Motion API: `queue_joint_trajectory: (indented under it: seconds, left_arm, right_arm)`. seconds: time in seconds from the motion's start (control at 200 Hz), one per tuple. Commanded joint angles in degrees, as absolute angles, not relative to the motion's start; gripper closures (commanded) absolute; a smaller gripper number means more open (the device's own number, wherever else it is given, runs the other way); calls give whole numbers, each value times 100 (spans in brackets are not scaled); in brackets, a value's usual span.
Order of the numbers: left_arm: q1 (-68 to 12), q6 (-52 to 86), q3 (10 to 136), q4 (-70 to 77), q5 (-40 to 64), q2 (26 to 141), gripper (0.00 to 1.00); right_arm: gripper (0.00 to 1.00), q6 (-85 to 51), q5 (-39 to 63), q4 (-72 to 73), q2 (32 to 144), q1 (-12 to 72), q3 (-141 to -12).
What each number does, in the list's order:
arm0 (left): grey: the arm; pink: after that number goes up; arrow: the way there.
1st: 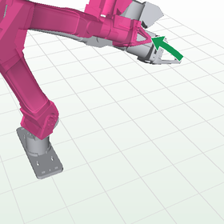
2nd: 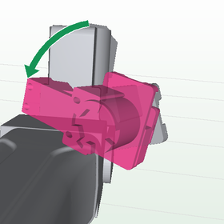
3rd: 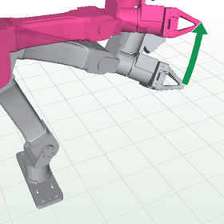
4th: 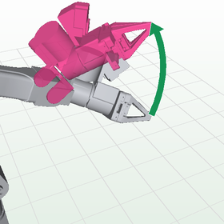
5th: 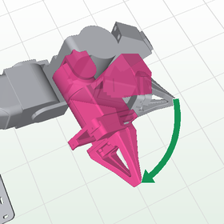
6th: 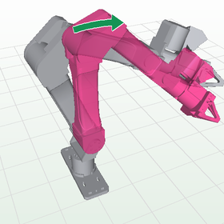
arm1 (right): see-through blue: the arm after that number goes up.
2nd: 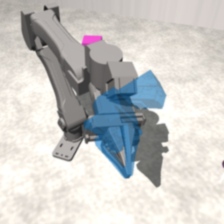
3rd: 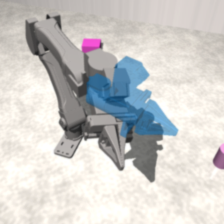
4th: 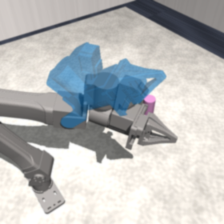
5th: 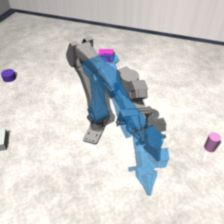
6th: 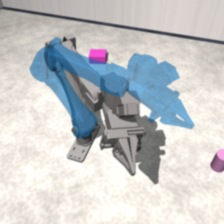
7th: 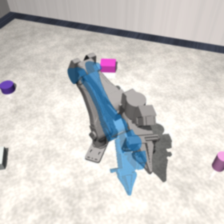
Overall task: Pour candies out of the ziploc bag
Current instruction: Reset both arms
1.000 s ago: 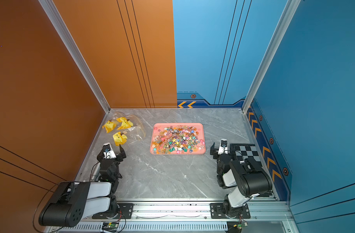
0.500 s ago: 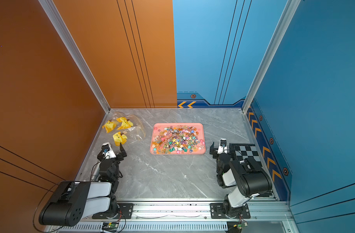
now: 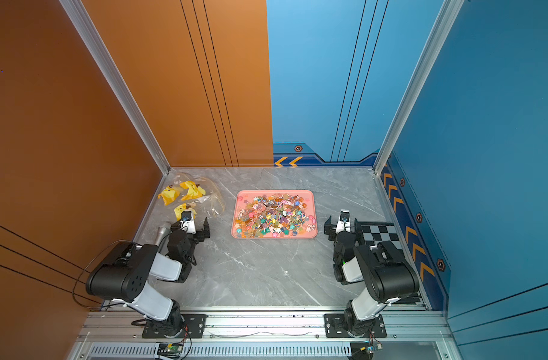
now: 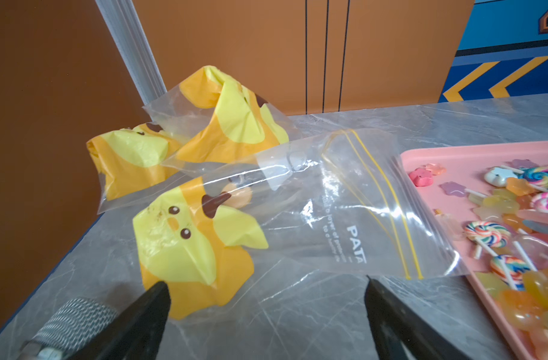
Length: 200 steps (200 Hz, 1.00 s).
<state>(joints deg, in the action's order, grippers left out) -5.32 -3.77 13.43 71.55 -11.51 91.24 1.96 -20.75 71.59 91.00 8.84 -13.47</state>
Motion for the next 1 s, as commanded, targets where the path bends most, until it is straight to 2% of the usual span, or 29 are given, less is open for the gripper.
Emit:
queue_joint_trajectory:
  seconds: [0.0, 0.055, 0.21, 0.355, 0.996]
  left_arm:
    - [-507, -545, 1618, 6400, -721, 9002, 2]
    - [-460, -513, 1690, 6267, -649, 9005, 2]
    - [-168, -323, 2079, 5442, -95, 8955, 2]
    - [87, -94, 2205, 5273, 232, 8982, 2]
    - [13, -96, 2177, 5273, -1, 8952, 2]
  right_arm:
    - [0, -255, -1613, 5410, 8846, 498, -2021]
    - [0, -418, -1247, 5186, 8816, 240, -2114]
    - [0, -393, -1367, 5266, 8850, 292, -2092]
    - [0, -396, -1366, 5265, 8842, 291, -2092]
    - [0, -387, -1384, 5274, 8840, 308, -2086]
